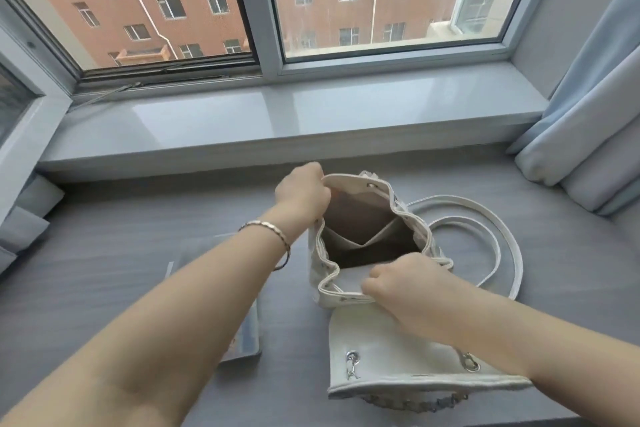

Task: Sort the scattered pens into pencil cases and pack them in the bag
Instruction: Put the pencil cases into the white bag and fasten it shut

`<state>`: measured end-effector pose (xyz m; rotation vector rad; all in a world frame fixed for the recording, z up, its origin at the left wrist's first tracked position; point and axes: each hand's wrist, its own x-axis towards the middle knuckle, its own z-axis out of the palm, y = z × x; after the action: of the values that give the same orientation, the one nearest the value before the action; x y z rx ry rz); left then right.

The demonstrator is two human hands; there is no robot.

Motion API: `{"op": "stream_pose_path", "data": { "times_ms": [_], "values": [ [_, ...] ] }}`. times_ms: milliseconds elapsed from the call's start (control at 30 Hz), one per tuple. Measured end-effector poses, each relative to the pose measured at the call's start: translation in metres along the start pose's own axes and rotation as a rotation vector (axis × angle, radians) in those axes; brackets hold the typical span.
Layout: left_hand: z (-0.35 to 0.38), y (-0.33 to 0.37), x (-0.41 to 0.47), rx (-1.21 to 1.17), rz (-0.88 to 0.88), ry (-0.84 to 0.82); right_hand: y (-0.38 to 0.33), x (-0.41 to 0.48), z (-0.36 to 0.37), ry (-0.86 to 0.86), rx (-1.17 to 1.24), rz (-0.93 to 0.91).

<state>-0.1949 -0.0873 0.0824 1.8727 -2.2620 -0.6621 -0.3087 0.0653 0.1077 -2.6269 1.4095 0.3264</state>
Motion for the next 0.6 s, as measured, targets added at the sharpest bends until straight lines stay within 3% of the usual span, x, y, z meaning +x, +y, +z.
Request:
{"op": "stream_pose_path", "data": {
  "times_ms": [100, 167, 267, 300, 367, 433, 500, 600],
  "values": [
    [0.015, -0.017, -0.022, -0.060, 0.027, -0.007, 0.009, 0.002, 0.004, -0.050, 0.343, 0.174],
    [0.012, -0.029, -0.036, -0.215, 0.055, -0.033, 0.020, 0.009, 0.006, 0.150, 0.574, 0.315],
    [0.008, -0.054, -0.060, -0.570, 0.044, -0.049, 0.035, 0.023, 0.010, 0.379, 0.683, 0.517],
    [0.010, -0.068, -0.066, -0.517, -0.010, 0.016, 0.038, 0.026, 0.010, 0.404, 0.722, 0.570],
    [0.024, -0.101, -0.077, -0.094, -0.166, 0.075, 0.040, 0.030, 0.012, 0.425, 0.774, 0.631],
    [0.043, -0.125, -0.089, 0.287, -0.320, -0.082, 0.038, 0.033, 0.015, 0.435, 0.786, 0.644],
    [0.060, -0.132, -0.095, 0.416, -0.381, -0.151, 0.036, 0.035, 0.015, 0.440, 0.804, 0.648],
    [0.072, -0.130, -0.094, 0.390, -0.452, -0.147, 0.035, 0.035, 0.014, 0.442, 0.828, 0.647]
  ]
}}
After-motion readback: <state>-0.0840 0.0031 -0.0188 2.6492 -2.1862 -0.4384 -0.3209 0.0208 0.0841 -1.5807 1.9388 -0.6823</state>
